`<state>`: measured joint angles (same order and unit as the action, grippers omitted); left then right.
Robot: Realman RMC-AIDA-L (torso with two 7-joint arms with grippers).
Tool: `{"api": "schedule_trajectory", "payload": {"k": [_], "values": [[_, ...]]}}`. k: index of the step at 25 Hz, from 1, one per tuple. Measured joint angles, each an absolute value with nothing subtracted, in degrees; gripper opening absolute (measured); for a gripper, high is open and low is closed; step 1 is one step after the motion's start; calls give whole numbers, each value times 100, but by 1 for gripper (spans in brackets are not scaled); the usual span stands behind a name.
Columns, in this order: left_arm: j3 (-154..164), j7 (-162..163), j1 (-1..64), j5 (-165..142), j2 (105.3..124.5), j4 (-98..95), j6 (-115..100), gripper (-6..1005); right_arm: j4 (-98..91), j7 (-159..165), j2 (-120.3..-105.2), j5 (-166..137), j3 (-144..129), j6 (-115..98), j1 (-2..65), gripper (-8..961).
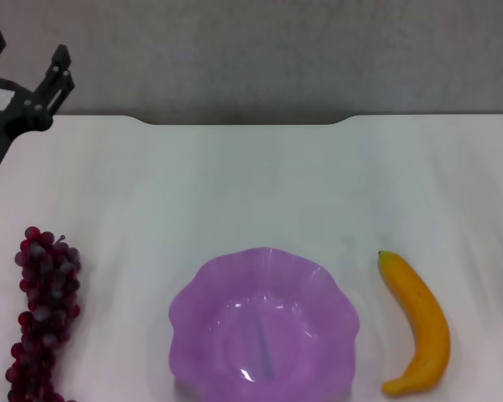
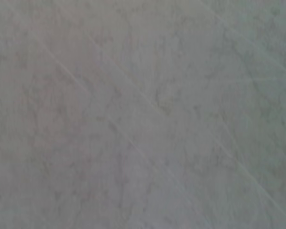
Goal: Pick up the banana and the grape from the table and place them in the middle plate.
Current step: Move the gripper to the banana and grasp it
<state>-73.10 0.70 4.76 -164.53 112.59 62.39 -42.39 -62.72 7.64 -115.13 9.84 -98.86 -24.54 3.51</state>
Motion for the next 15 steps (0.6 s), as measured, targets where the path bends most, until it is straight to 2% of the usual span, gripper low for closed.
{"api": "schedule_trajectory", "payload": {"k": [15], "values": [[-7384, 70, 309, -16453, 11323, 6139, -4574, 797, -6503, 764, -11510, 984, -9883, -2486, 242, 576]]}}
